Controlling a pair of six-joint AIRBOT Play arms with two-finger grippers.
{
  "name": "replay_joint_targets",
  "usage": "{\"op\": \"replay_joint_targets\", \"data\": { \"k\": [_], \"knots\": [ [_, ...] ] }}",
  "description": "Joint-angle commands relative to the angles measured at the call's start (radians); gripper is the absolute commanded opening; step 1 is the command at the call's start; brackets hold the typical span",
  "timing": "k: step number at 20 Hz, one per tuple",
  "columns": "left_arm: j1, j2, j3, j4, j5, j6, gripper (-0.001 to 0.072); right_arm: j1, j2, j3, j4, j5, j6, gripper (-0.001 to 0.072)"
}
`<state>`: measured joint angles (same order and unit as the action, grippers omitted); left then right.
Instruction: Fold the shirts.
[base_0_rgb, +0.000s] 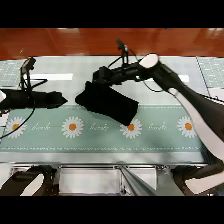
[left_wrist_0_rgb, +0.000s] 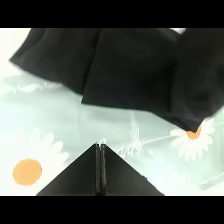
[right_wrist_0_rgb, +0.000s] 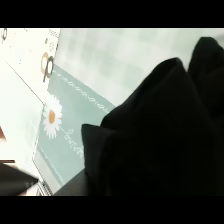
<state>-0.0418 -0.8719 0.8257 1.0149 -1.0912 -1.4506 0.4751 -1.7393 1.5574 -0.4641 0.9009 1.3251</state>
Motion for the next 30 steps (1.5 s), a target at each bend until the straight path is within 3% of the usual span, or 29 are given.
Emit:
{"op": "replay_joint_targets", "data": {
  "k": [1, 3, 4, 5, 6, 8, 11, 13, 15, 17, 19, 22, 24, 27, 30],
  "knots": [
    [0.007, 0.037, -0.071, -0.021, 0.035, 0.002, 0.0025, 0.034, -0.158, 0.124, 0.084, -0.009, -0.002, 0.0026],
    [0.007, 0.035, -0.089, -0.022, 0.051, 0.002, 0.0025, 0.048, -0.197, 0.145, 0.105, -0.020, -0.002, 0.0027],
    [0.006, 0.035, -0.097, -0.022, 0.056, 0.002, 0.0025, 0.053, -0.208, 0.145, 0.113, -0.028, -0.003, 0.0134],
    [0.005, 0.035, -0.102, -0.022, 0.062, 0.002, 0.0025, 0.058, -0.215, 0.145, 0.117, -0.029, -0.003, 0.0377],
    [0.005, 0.035, -0.104, -0.021, 0.069, 0.002, 0.0025, 0.056, -0.216, 0.145, 0.116, -0.007, -0.005, 0.0412],
    [0.009, 0.034, -0.103, -0.019, 0.101, 0.003, 0.0025, 0.017, -0.198, 0.145, 0.117, 0.101, -0.004, 0.0410],
    [0.104, 0.038, -0.050, -0.020, 0.092, 0.018, 0.0025, -0.132, -0.103, 0.145, 0.078, 0.360, 0.000, 0.0410],
    [0.198, 0.064, 0.022, -0.021, 0.045, 0.018, 0.0025, -0.264, 0.036, 0.144, -0.118, 0.531, 0.049, 0.0410],
    [0.277, 0.114, 0.073, -0.021, 0.041, 0.018, 0.0025, -0.356, 0.220, 0.106, -0.488, 0.601, 0.117, 0.0410],
    [0.315, 0.177, 0.080, -0.021, 0.042, 0.017, 0.0025, -0.402, 0.445, -0.056, -0.879, 0.532, 0.228, 0.0410],
    [0.303, 0.224, 0.066, -0.021, 0.025, 0.017, 0.0025, -0.457, 0.668, -0.342, -1.017, 0.363, 0.342, 0.0412],
    [0.240, 0.266, 0.004, -0.028, 0.021, 0.013, 0.0025, -0.543, 0.846, -0.789, -0.750, 0.099, 0.351, 0.0420],
    [0.187, 0.266, -0.049, -0.067, 0.027, 0.014, 0.0025, -0.558, 0.818, -0.984, -0.493, -0.030, 0.255, 0.0420],
    [0.113, 0.264, -0.131, -0.118, 0.086, 0.014, 0.0025, -0.523, 0.642, -1.064, -0.100, -0.066, -0.014, 0.0419],
    [0.070, 0.250, -0.169, -0.126, 0.121, 0.014, 0.0025, -0.433, 0.426, -1.002, 0.117, -0.030, -0.145, 0.0418]
  ]
}}
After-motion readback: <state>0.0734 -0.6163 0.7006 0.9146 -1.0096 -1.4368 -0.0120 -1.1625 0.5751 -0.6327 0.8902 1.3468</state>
